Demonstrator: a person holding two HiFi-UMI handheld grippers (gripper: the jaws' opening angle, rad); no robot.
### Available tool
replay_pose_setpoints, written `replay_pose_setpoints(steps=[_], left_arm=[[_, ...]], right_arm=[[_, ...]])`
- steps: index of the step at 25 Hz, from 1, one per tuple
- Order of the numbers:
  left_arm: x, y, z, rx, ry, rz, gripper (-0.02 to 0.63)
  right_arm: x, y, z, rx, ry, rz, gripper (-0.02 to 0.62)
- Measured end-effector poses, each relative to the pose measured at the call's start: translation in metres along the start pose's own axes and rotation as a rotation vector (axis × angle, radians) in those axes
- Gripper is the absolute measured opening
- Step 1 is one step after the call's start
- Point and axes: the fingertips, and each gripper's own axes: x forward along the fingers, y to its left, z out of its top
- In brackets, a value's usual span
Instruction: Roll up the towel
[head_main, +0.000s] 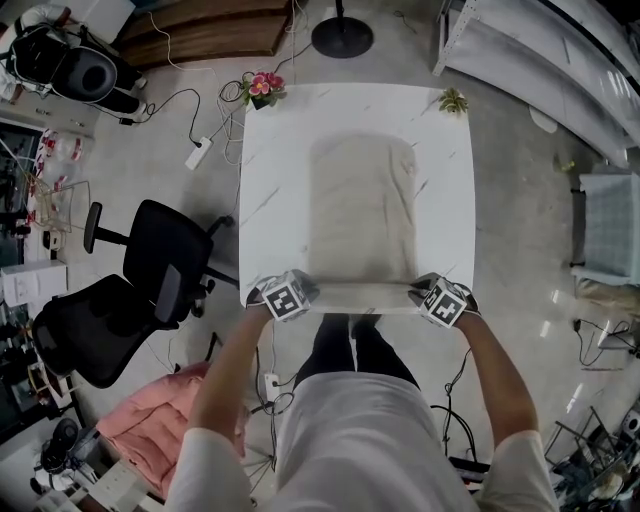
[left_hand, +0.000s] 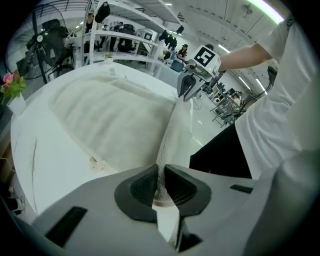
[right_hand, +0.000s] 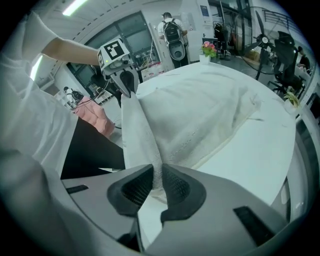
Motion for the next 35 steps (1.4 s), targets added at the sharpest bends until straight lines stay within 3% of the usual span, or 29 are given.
replay_pose_setpoints(steps=[4, 6, 11, 15, 21, 23, 25, 29, 32, 35], left_arm=[[0.005, 0.026, 0.005, 0.027, -0.006, 0.137, 0.106], [0.006, 0.040, 0.005, 0.036, -0.006, 0.221, 0.169], [0.011, 0.063, 0.000, -0.007, -0.006, 0.309, 0.248], [0.014, 0.068, 0.000, -0.032, -0.021, 0.314, 0.252], [-0.019, 0.064, 0.008, -0.063, -0.110, 0.352, 0.252], [-0.032, 0.055, 0.013, -0.045, -0.145, 0.362, 0.249], [-0.036, 0.035, 0.018, -0.007, -0.168, 0.320, 0.235], [-0.011, -0.008, 0.010, 0.097, -0.124, 0.238, 0.207], [0.008, -0.019, -0.001, 0.132, -0.089, 0.263, 0.184], [0.020, -0.017, -0.007, 0.150, -0.079, 0.342, 0.221]], right_arm=[[0.000, -0.028, 0.009, -0.010, -0.022, -0.144, 0.102], [0.001, -0.041, 0.008, -0.003, -0.020, -0.213, 0.174], [0.007, -0.059, 0.001, 0.070, -0.014, -0.269, 0.215], [0.007, -0.061, 0.004, 0.063, -0.021, -0.275, 0.215], [-0.030, -0.049, 0.021, 0.015, -0.131, -0.282, 0.208], [-0.041, -0.038, 0.027, -0.010, -0.161, -0.263, 0.196], [-0.045, -0.020, 0.028, -0.031, -0.172, -0.199, 0.179], [-0.026, 0.017, 0.011, -0.100, -0.114, -0.098, 0.170], [-0.011, 0.025, -0.003, -0.149, -0.069, -0.102, 0.173], [0.000, 0.023, -0.011, -0.167, -0.051, -0.123, 0.191]])
